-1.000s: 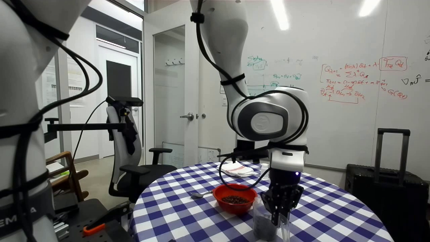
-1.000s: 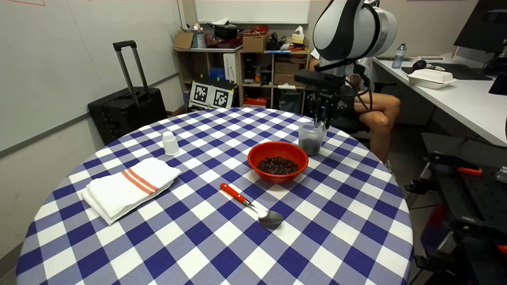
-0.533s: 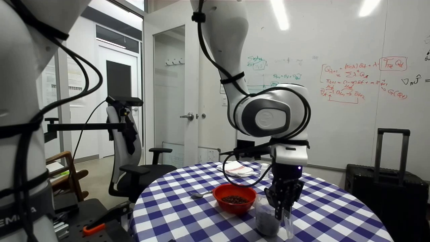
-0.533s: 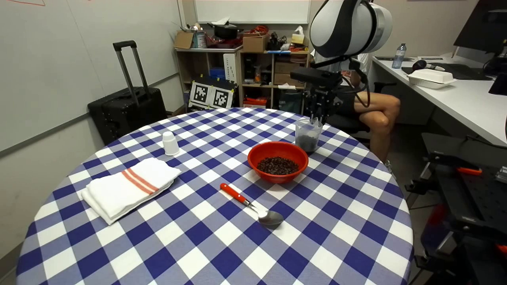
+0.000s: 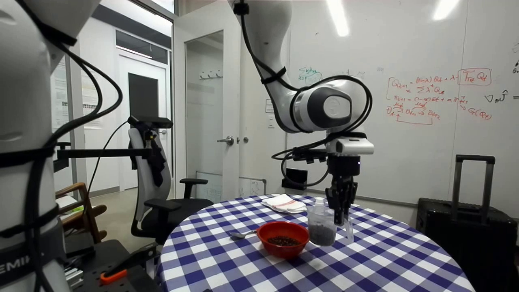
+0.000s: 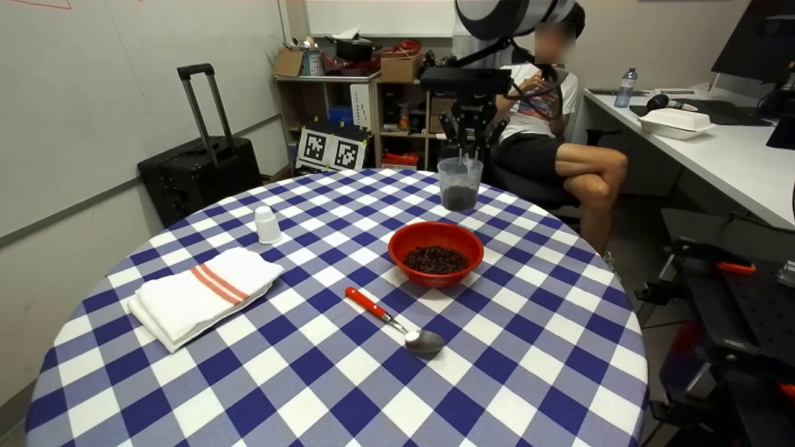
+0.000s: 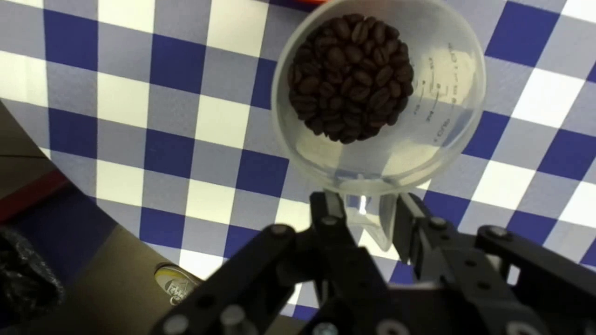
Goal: Pick up the jar and pour some of its contents into the bowl
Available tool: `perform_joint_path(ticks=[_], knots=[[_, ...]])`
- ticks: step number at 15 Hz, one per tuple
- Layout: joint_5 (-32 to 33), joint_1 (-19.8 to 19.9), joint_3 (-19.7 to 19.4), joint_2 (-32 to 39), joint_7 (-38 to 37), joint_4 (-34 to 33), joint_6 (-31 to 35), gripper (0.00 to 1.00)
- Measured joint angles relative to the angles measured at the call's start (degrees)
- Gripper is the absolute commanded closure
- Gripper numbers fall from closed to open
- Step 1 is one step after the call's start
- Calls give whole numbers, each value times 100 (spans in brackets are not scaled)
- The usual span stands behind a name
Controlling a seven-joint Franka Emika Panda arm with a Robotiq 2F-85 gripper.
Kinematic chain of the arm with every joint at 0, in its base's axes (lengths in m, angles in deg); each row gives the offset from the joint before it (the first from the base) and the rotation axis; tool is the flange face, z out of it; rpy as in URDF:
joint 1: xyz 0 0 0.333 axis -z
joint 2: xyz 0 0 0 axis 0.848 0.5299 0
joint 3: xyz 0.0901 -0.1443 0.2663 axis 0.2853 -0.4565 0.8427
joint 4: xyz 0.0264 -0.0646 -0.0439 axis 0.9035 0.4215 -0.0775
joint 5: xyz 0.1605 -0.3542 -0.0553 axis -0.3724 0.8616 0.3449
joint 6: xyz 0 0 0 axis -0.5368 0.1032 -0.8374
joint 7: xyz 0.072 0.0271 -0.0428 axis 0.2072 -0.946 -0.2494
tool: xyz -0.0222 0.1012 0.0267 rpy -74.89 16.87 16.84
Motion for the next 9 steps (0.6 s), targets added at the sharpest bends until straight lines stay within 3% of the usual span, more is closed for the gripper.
perform_joint_path(ticks=[4, 9], knots=[[113, -215, 110, -182, -256, -407, -534, 93], [893, -642, 114, -110, -1557, -686, -561, 93]])
